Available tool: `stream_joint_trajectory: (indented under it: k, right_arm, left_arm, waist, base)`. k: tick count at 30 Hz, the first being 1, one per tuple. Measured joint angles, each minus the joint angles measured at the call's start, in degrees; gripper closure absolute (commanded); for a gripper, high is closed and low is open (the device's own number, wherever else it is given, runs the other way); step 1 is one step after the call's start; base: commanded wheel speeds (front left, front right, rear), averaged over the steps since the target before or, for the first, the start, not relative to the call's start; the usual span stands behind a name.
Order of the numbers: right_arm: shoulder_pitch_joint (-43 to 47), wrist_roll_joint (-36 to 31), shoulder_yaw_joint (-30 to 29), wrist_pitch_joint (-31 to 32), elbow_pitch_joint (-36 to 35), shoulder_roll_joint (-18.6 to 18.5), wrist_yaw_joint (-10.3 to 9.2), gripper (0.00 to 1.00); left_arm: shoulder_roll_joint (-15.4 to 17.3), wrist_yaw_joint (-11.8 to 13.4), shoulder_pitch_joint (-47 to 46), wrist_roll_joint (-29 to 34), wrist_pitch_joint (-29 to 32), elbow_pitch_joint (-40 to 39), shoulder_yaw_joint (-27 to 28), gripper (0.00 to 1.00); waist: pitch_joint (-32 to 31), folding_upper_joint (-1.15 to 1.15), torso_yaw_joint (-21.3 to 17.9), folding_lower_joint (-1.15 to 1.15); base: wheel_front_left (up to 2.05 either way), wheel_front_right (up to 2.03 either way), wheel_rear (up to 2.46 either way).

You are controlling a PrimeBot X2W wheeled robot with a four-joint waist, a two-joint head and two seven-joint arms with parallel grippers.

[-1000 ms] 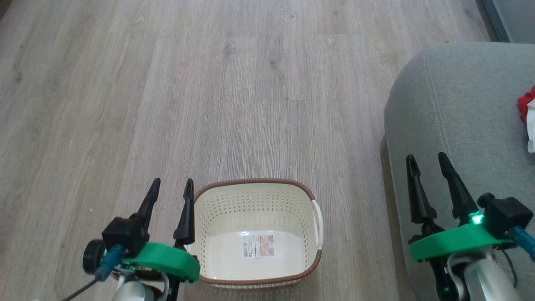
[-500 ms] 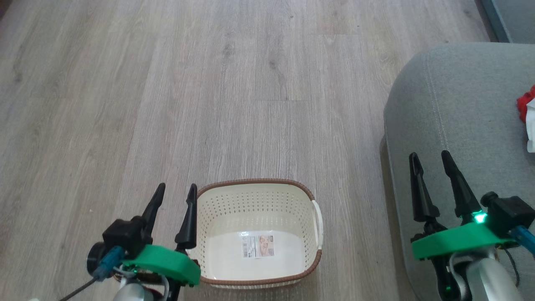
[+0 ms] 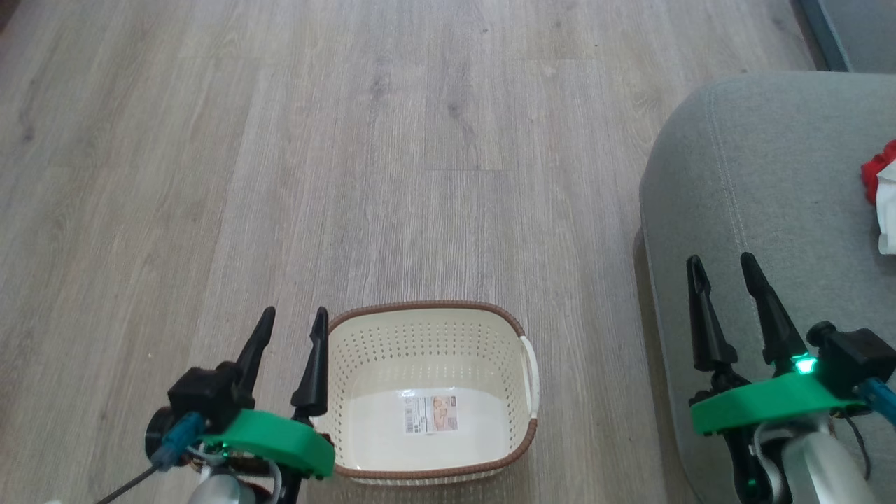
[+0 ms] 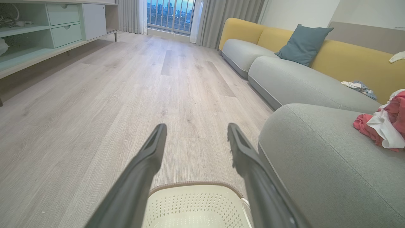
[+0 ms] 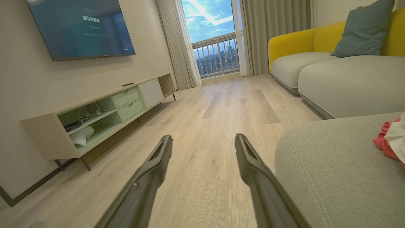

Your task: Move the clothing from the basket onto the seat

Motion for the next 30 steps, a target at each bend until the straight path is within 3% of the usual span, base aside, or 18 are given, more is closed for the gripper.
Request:
stream_joint_trajectory:
  k: [3,4,10,30]
  right_arm:
    - [0.0,0.0,-0.1,0.0,0.1,0.0,0.00,0.00]
    - [0.0,-0.1,0.0,0.0,0.3,0.0,0.00,1.00]
    - [2.6,0.5,0.5,0.3,5.3,0.0,0.00,1.00]
    - [2.8,12.3,-0.2,3.3,6.1,0.1,0.00,1.00]
  left_arm:
    - [0.0,0.0,0.0,-0.6,0.0,0.0,0.1,0.00]
    - [0.0,0.1,0.0,-1.2,0.0,0.2,0.2,1.00]
    - [0.0,0.1,2.7,-1.8,0.2,4.9,-0.3,1.00]
    - [0.3,-1.0,2.9,-14.0,3.1,5.2,1.4,1.00]
  waist:
    - [0.0,0.00,0.0,0.00]
    - [0.1,0.00,0.0,0.00]
    - [0.0,0.00,-0.1,0.00]
    - [-0.2,0.00,-0.7,0.00]
  base:
    - [0.00,0.00,0.00]
    - [0.00,0.00,0.00]
    - [0.00,0.00,0.00]
    - [0.00,0.00,0.00]
